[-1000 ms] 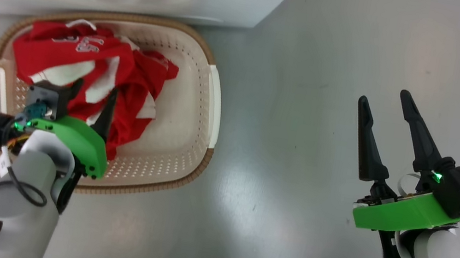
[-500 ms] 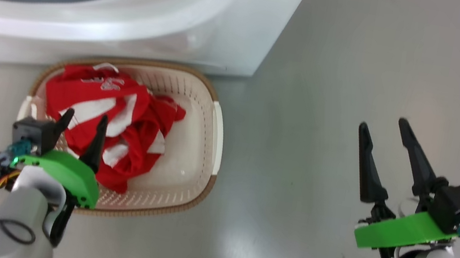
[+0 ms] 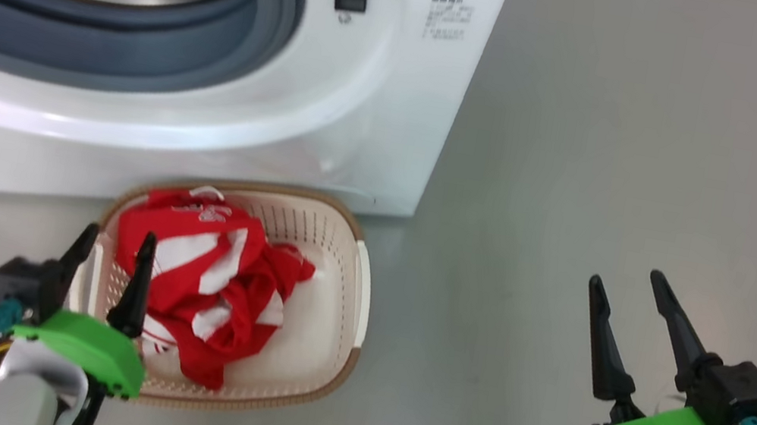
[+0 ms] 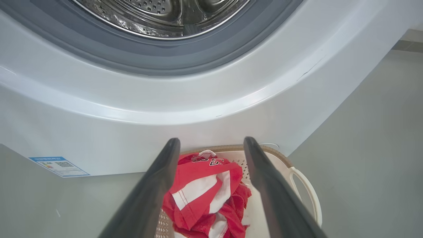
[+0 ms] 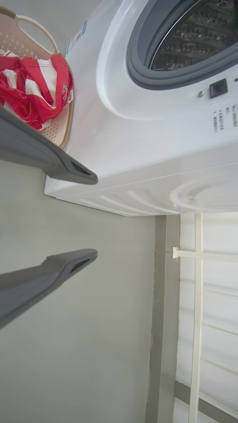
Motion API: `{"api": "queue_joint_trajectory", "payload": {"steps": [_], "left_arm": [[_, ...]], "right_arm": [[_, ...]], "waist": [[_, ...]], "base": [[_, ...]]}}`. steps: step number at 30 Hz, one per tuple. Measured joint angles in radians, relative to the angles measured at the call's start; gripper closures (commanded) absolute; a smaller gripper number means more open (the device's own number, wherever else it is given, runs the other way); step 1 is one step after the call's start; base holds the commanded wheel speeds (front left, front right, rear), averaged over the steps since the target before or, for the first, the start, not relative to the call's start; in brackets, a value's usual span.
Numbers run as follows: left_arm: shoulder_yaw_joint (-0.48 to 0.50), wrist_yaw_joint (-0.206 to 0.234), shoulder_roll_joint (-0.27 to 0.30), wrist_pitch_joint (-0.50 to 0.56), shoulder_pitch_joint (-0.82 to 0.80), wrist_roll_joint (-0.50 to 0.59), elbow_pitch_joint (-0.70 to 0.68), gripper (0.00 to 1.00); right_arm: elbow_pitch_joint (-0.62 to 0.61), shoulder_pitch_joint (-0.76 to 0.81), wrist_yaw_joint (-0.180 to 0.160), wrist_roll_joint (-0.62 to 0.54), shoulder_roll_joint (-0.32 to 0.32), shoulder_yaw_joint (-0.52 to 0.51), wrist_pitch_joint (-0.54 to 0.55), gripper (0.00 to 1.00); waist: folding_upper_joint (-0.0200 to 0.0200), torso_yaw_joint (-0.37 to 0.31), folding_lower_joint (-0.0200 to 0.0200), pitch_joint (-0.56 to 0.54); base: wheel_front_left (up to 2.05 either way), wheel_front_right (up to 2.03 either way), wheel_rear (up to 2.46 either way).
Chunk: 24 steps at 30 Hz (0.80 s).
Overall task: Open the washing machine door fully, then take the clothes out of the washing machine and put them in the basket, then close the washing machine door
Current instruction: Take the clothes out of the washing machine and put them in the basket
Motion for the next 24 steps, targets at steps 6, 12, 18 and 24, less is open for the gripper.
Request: {"api": "queue_joint_trajectory", "payload": {"steps": [6, 12, 18, 24], "left_arm": [[0.039, 0.000, 0.000, 0.000, 0.089, 0.025, -0.094, 0.00], [0.090, 0.000, -0.007, 0.000, 0.168, 0.046, -0.190, 0.00], [0.103, 0.000, -0.016, 0.000, 0.237, 0.051, -0.275, 0.00], [0.115, 0.000, -0.016, 0.000, 0.316, 0.051, -0.368, 0.00]], "right_arm": [[0.003, 0.038, 0.000, -0.001, 0.001, -0.011, 0.000, 0.00], [0.004, 0.068, 0.000, -0.001, 0.002, -0.021, 0.000, 0.00], [0.004, 0.109, 0.000, -0.001, 0.002, -0.035, 0.000, 0.00], [0.000, 0.148, 0.000, -0.001, 0.004, -0.047, 0.000, 0.00]], "waist": [[0.0000, 0.007, 0.0000, -0.078], [0.0000, 0.009, 0.0000, -0.142], [0.0000, 0.011, 0.0000, -0.192], [0.0000, 0.013, 0.0000, -0.233]], "base": [[0.00, 0.00, 0.00], [0.00, 0.00, 0.00], [0.00, 0.00, 0.00], [0.00, 0.00, 0.00]]}}
